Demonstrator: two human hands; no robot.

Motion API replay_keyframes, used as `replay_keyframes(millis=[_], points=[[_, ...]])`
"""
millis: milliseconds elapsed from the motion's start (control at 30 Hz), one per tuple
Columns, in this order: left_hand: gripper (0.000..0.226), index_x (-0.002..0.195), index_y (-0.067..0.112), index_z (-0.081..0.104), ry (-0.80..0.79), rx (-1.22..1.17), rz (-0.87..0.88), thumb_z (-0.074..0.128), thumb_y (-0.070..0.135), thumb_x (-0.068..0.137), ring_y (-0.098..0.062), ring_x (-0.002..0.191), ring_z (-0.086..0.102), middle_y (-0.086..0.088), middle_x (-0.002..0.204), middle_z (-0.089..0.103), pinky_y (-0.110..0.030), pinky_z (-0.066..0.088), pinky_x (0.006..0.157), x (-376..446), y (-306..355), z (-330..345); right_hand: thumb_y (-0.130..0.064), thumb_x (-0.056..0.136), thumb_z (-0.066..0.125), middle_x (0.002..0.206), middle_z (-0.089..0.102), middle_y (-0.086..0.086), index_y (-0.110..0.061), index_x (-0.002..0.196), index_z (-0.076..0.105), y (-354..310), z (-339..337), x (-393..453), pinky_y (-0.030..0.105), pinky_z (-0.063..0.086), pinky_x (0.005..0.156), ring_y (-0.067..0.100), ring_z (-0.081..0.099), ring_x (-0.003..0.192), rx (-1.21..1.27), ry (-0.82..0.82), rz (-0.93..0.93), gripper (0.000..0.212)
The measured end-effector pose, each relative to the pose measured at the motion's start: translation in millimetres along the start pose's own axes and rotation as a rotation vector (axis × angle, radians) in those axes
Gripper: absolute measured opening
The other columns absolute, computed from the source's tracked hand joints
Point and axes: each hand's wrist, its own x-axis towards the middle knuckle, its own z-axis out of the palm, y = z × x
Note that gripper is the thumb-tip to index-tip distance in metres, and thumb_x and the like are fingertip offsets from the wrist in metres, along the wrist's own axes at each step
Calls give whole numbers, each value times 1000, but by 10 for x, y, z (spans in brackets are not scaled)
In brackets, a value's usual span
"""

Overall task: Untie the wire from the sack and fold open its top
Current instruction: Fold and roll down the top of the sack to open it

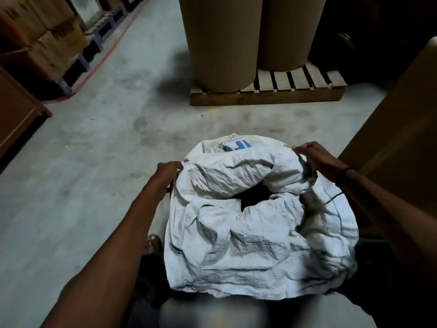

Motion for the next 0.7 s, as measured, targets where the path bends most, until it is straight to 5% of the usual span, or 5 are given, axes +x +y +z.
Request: replay_keyframes(millis=[100,233,400,567,700], points=[[70,134,4,44,89,81,82,74,33,77,-32,113,64,-14,124,63,-38,52,85,-118,-168,17,-47,96,66,74,59,-1,-15,107,57,9,39,-285,33,40,63,14,56,67,-61,42,6,35],[70,141,6,34,180,37,108,73,36,90,-32,136,51,-17,150,47,-40,42,109,-529,-509,44,-46,96,67,112,70,16,-10,145,32,88,123,-655,39,48,90,38,63,110,-255,156,-84,70],[97,152,8,25,407,-126,-94,78,51,83,-43,145,39,-24,158,35,-51,35,118,-1134,-1135,210,-41,95,67,101,58,18,-2,146,27,156,108,-1111,54,49,97,49,61,113,-238,369,-40,75],[126,164,0,1,403,-289,-297,78,57,83,-36,156,26,-20,172,14,-48,25,126,-1459,-1642,442,-49,90,68,141,55,27,-5,147,29,424,299,-1628,58,42,110,49,51,132,-180,493,163,82],[143,165,8,7,301,-406,-357,83,74,63,-32,156,26,-15,171,17,-46,23,127,-1554,-1777,589,-43,94,64,119,68,27,-4,147,28,546,510,-1971,51,51,96,46,64,115,-317,440,27,75]])
